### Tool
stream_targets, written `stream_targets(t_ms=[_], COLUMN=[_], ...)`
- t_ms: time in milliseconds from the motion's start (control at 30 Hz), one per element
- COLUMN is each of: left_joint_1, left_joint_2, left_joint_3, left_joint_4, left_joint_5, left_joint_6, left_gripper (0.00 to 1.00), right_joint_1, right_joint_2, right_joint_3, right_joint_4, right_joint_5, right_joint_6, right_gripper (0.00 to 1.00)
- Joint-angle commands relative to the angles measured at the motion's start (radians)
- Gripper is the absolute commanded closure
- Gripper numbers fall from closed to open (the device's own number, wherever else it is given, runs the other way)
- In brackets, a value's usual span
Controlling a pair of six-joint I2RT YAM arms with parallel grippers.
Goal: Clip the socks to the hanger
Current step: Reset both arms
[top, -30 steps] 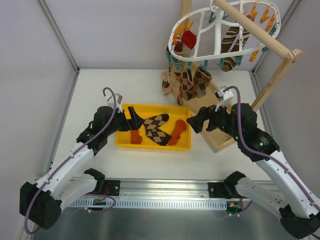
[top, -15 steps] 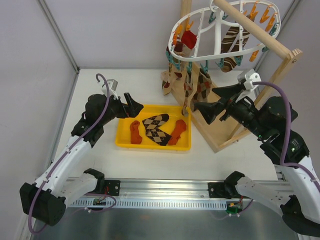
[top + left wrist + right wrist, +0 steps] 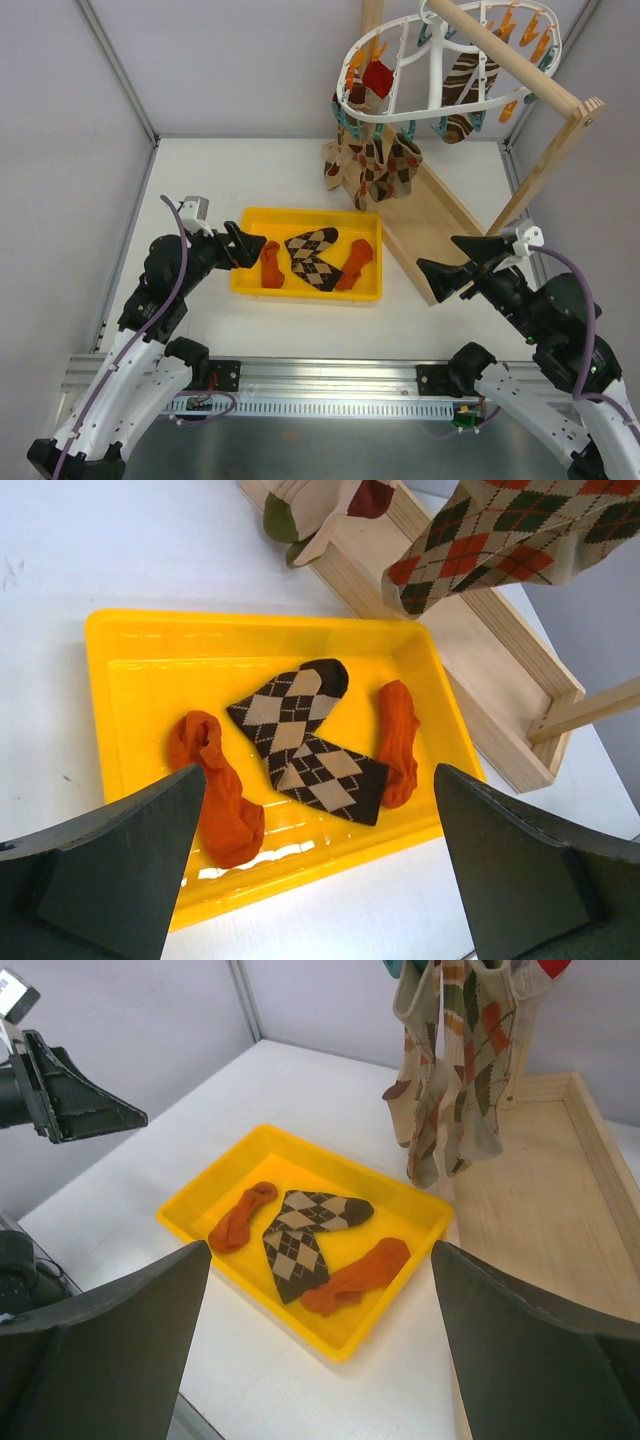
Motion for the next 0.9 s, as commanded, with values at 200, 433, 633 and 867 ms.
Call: stream_targets(t_ms=[200,433,633,867], left_joint_1=[0.006,0.006,0.006,0.006], left_joint_2=[0.010,0.047,0.096,0.093], left_joint_3=[0.009,0.015,0.035,0.023], left_joint_4=[-0.022,-0.028,-0.028,-0.027], left_joint_5=[-0.036,-0.052,0.007,-0.016], left_joint_6=[-0.018,-0.009,0.000,-0.009], left_gripper=[0.01,0.01,0.01,0.01], right_joint_1=[0.006,0.004,0.004,0.004], right_joint_2=[-0.115,-0.049,0.009,0.054], right_joint_3=[-0.156,-0.153,-0.184,-0.159], right_joint_4=[0.075,0.092,0.173,0.192], right_joint_5=[0.028,0.022,0.020,0.025], right_joint_6=[0.081,0.096,0.098,0.092], right_gripper=[0.03,0.03,0.03,0.03])
